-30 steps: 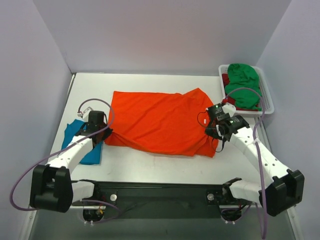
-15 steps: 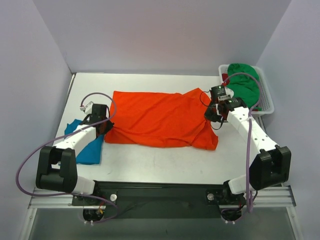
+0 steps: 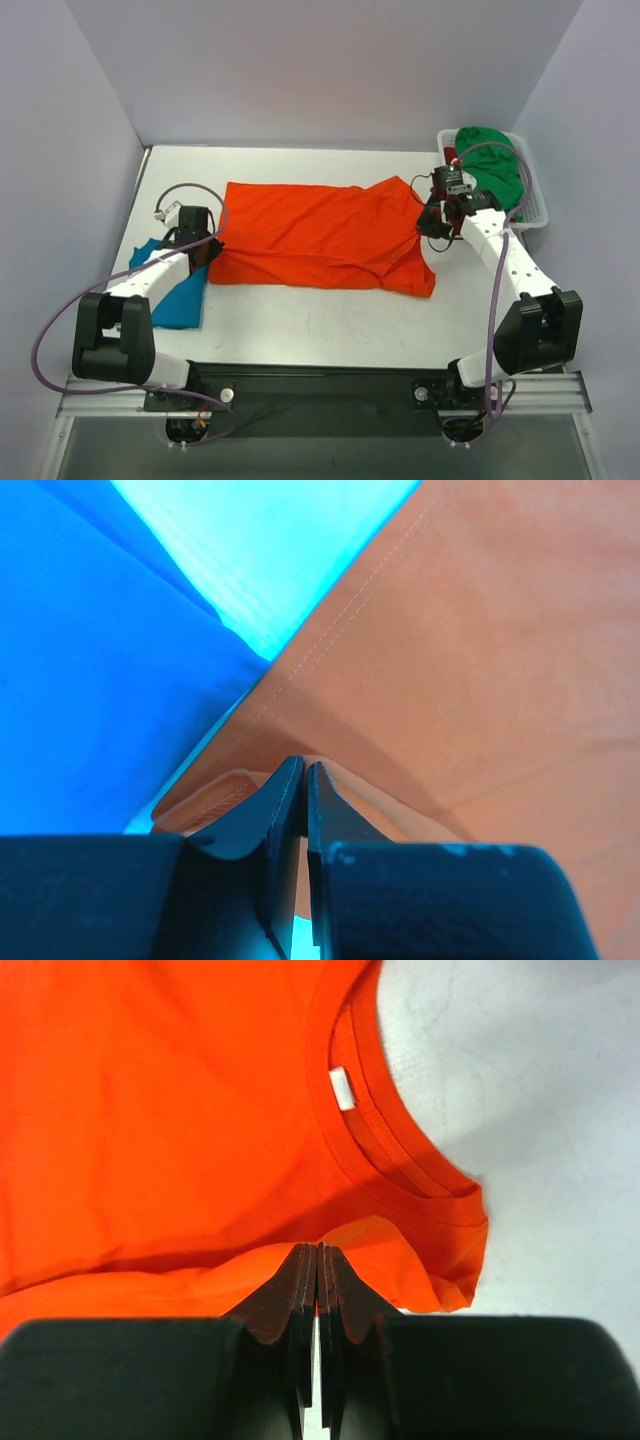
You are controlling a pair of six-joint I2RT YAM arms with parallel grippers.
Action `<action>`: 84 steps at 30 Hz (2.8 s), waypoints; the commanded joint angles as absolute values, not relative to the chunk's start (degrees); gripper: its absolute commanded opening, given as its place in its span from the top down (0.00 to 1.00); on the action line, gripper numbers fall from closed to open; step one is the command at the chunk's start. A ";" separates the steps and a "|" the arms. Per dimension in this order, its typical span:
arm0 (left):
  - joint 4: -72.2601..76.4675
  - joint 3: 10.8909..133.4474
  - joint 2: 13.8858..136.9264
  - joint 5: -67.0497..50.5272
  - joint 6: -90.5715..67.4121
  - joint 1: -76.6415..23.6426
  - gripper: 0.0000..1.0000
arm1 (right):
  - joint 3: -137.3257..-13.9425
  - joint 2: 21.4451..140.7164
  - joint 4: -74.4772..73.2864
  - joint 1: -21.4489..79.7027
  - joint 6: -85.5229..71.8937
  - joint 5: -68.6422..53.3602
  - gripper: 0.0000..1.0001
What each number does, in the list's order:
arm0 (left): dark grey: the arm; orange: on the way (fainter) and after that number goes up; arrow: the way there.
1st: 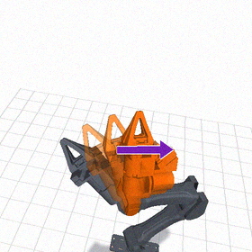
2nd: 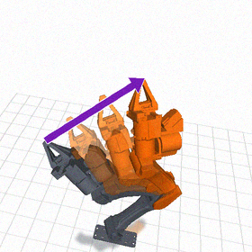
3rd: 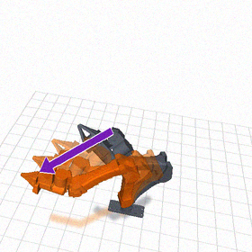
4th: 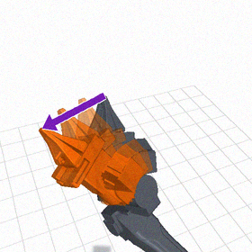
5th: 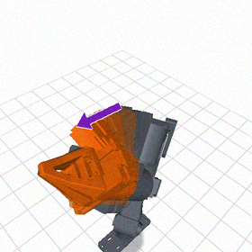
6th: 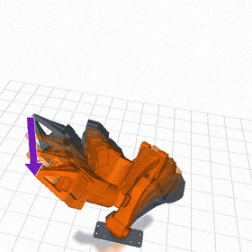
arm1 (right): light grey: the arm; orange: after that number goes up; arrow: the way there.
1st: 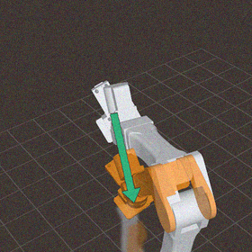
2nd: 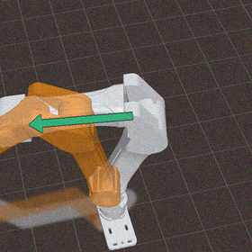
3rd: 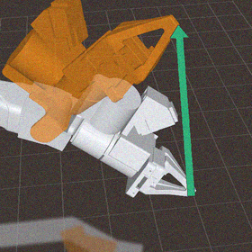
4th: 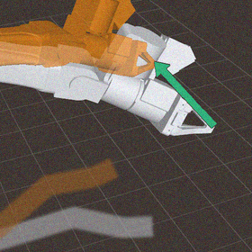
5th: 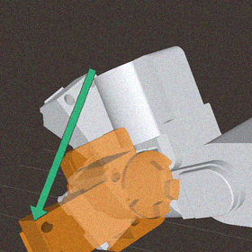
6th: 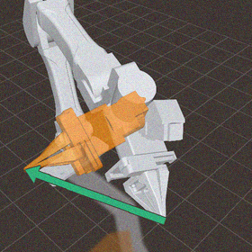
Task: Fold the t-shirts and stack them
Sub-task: Fold the flattened tshirt in 1/3 of the way
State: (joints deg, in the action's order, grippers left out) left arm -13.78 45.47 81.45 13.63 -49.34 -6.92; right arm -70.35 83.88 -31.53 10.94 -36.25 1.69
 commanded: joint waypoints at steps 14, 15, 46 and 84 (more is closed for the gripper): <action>-6.95 51.94 88.85 9.15 -48.34 -5.63 0.85 | -77.08 89.73 -31.55 8.62 -34.37 0.70 1.00; -6.86 52.12 89.21 8.88 -48.08 -5.54 0.85 | -77.08 89.91 -31.55 8.61 -34.28 0.53 1.00; -6.42 36.57 79.02 10.20 -48.25 -1.33 0.16 | -61.10 84.12 -24.09 6.50 -37.70 -7.47 0.40; -10.81 26.89 64.15 13.63 -50.36 -6.41 0.32 | -34.19 66.97 -16.88 0.09 -40.60 -4.83 0.66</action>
State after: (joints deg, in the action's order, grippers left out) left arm -10.55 27.29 63.94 11.03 -48.86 -5.04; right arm -33.80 65.28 -17.93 0.32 -41.52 -5.52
